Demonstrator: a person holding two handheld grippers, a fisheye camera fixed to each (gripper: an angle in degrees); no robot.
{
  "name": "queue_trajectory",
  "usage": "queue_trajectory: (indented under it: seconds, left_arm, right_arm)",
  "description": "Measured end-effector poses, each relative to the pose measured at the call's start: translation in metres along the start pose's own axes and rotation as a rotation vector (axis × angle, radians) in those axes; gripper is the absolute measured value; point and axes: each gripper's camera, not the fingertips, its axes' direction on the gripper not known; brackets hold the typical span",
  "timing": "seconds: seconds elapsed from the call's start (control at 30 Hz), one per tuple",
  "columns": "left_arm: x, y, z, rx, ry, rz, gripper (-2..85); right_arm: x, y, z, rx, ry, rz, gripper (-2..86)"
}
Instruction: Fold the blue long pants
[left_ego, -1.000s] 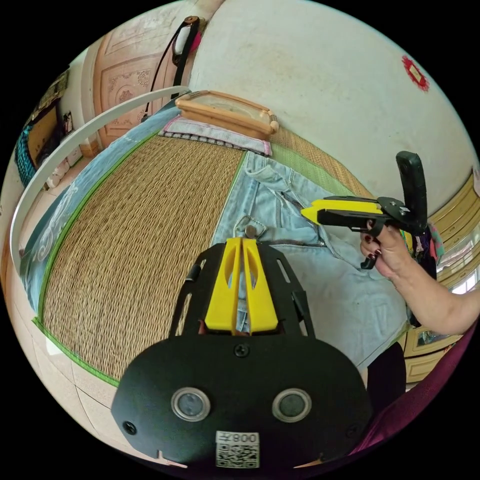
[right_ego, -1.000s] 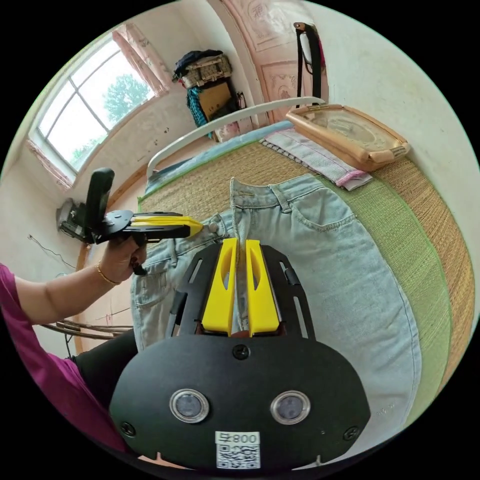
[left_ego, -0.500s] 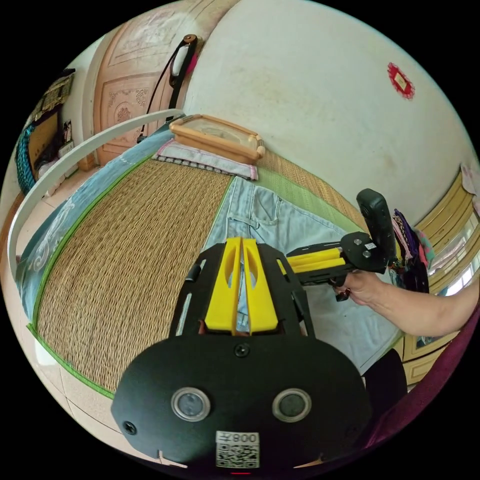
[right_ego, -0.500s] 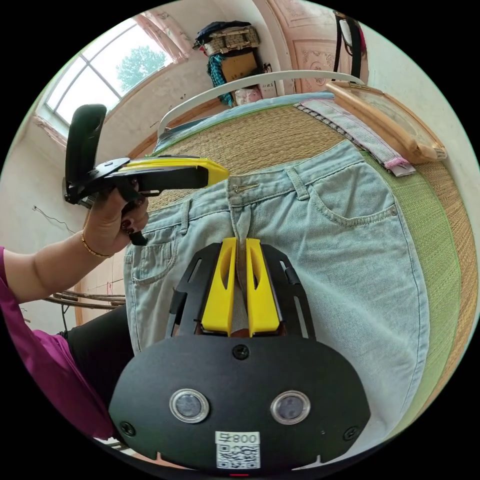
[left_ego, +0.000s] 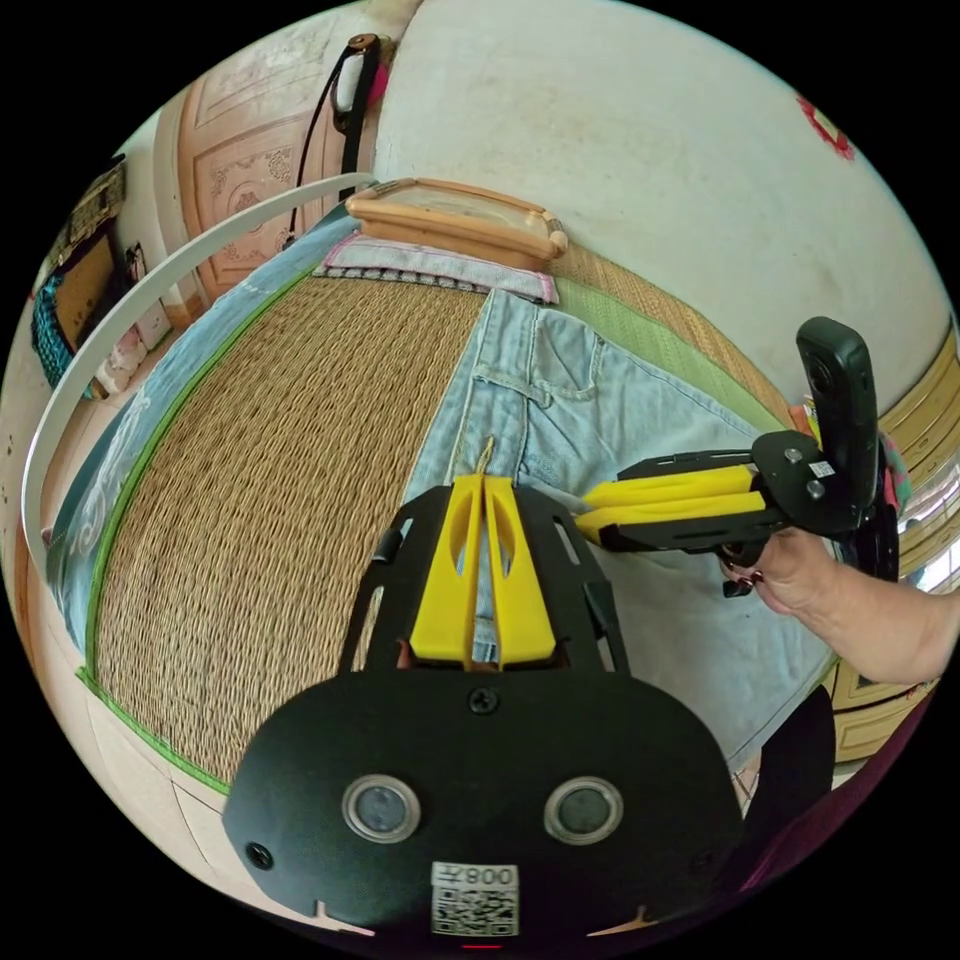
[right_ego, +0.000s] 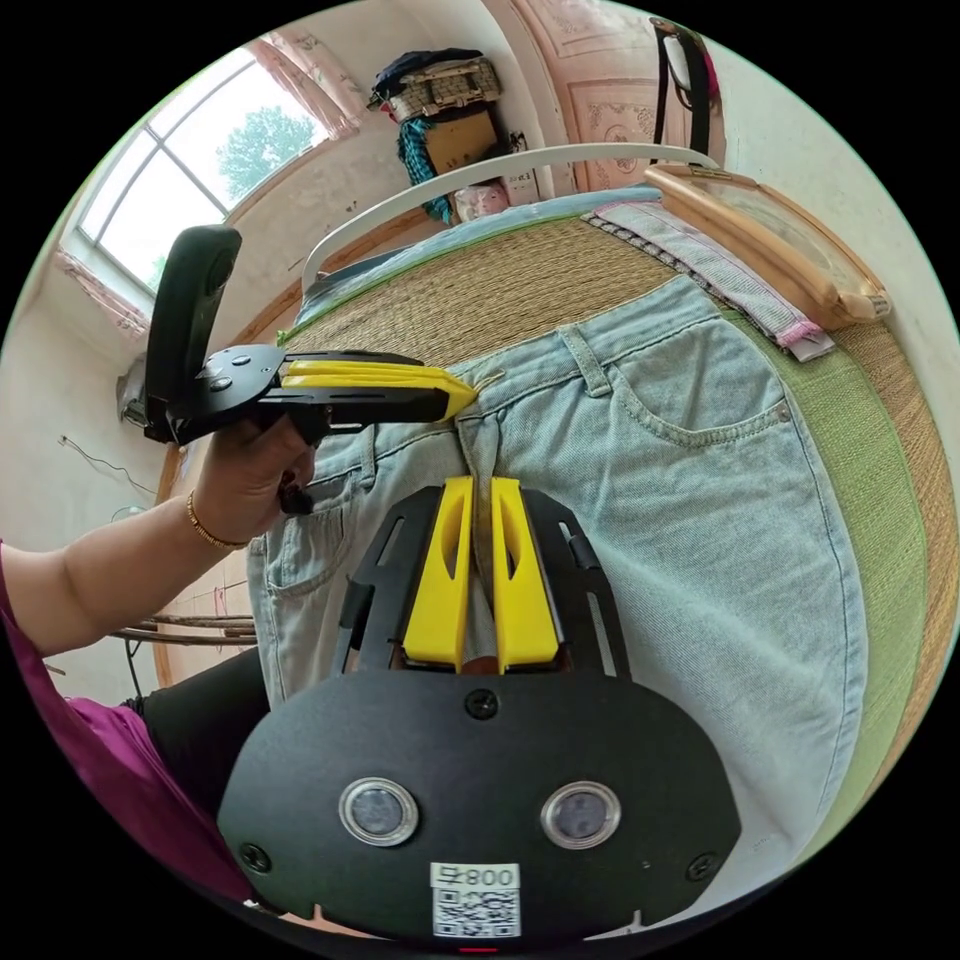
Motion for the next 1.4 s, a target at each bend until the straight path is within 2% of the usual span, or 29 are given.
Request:
queue_trajectory:
  seconds: [0.27,0.53,0.6,0.67,0.73,0.9,0.97,1.2,1.4]
  left_arm:
    - [-0.002,0.025,-0.037,0.014,0.137,-0.038,0.1]
    - [0.011,0.005,-0.041,0.061,0.173,-0.026,0.1]
    - [0.017,-0.009,-0.036,0.023,0.125,-0.004,0.2]
    - [0.022,-0.017,-0.018,-0.089,0.015,0.038,0.1]
    - [0.024,-0.016,-0.019,-0.073,0.051,0.049,0.1]
    - [0.037,-0.018,-0.029,-0.072,0.002,0.055,0.1]
    - [0.036,-0.020,-0.031,-0.072,0.027,0.017,0.1]
    - [0.044,-0.021,-0.063,-0.080,0.089,-0.054,0.1]
    - [0.074,0.024,-0.100,-0.098,0.292,-0.062,0.1]
  right_arm:
    - [0.028,0.018,-0.009,0.048,-0.124,0.100,4.3]
    - [0.019,0.029,-0.013,0.043,-0.036,0.058,4.4]
    - [0.021,0.032,-0.015,0.044,-0.043,0.066,4.7]
    - [0.027,0.037,-0.020,0.039,-0.062,0.097,5.3]
    - [0.031,0.044,-0.030,0.035,-0.035,0.135,4.6]
    - [0.042,0.089,-0.069,0.086,0.045,0.192,1.5]
    - [0.055,0.105,-0.056,0.007,0.035,0.223,0.9]
    - [0.056,0.123,-0.078,0.011,0.076,0.263,0.2]
    - [0.052,0.199,-0.133,0.055,0.069,0.333,0.1]
